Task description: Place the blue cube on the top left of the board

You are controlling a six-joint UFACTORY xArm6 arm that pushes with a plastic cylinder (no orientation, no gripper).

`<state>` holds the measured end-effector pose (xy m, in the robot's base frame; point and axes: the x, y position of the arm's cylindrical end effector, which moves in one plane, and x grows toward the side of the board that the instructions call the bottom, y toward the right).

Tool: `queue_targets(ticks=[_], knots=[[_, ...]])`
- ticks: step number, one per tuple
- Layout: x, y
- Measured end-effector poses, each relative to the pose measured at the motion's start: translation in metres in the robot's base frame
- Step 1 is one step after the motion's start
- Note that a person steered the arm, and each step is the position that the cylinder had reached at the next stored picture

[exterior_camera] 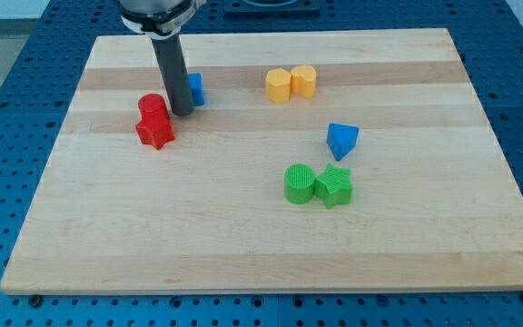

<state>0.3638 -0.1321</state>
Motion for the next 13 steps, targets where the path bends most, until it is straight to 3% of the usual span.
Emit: queue_targets(ticks=[3, 6, 8, 11, 13], knots=[[-0.026, 0.031], [-0.066, -0.019], [-0.076, 0.005], [-0.121, -0.058], [-0.122, -0.105]])
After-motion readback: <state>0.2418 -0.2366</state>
